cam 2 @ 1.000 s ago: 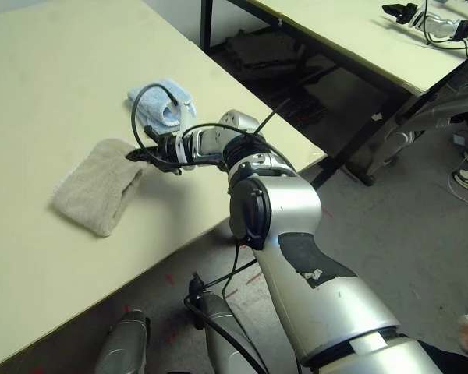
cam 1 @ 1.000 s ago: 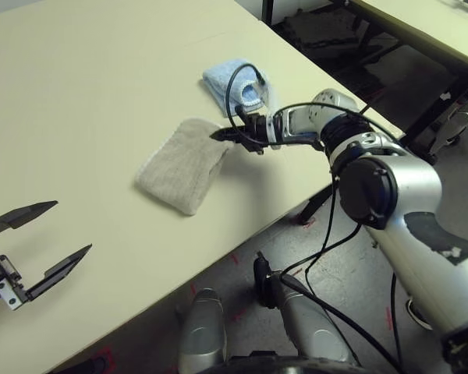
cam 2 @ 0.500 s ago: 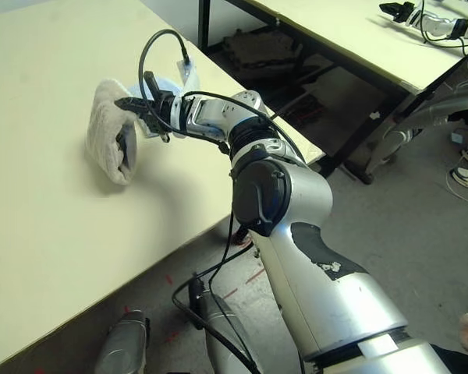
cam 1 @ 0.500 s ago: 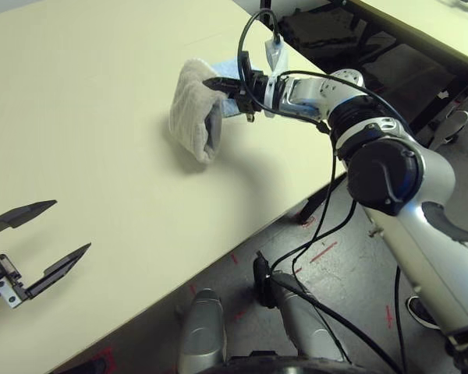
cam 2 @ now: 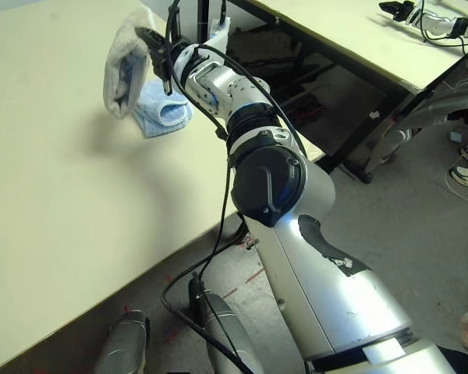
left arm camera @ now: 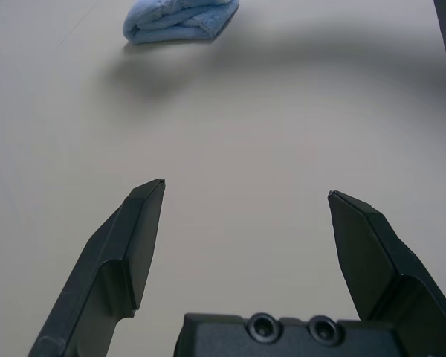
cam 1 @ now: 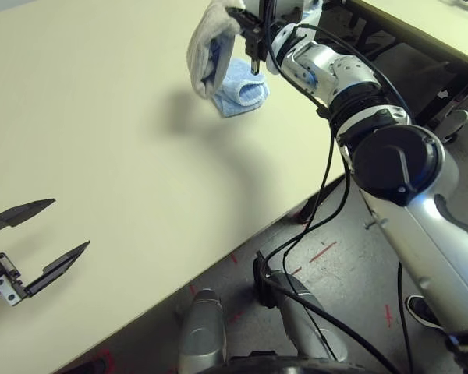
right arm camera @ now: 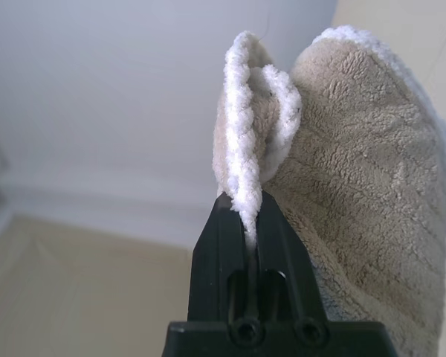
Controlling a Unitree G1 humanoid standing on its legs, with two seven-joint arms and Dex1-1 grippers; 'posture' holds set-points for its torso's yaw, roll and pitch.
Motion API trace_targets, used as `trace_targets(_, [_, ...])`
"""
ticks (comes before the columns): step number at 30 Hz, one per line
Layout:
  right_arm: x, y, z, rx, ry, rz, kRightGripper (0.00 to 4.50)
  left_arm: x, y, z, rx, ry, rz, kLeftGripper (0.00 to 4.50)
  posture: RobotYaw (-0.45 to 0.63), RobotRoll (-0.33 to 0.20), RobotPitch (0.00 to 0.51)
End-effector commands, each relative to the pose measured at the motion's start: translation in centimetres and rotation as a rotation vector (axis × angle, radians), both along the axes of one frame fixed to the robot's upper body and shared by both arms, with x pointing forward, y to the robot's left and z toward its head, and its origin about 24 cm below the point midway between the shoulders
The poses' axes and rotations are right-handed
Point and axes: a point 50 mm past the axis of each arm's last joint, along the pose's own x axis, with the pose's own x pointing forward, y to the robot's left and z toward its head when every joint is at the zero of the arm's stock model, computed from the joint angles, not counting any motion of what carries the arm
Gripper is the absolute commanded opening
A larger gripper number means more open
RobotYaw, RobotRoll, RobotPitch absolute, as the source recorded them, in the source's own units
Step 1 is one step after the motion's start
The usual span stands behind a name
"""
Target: Fold the towel and set it aside.
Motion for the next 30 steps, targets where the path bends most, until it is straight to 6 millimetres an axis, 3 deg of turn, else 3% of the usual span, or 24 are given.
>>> trace_targets(1, [-0.1,0.9,0.2,0.069,0.047,-0.017,0.04,0.0,0.0,-0.5,0.009,0.022,0.001,4.5,0.05,0.0,0.227])
trace_targets(14, [-0.5,3.8,-0.8,0.028,0.093,-0.066,0.04,-0.2,-0.5,-0.7,-0.008,0.016,0.007,4.5,0.07,0.0,0.232])
trace_targets(30, [-0.1,3.0,-1.4,-0.041,0.052,-0.112,0.04,-0.6,-0.6,-0.3,-0.045,-0.009,0.045,4.5,0.09,0.0,0.244])
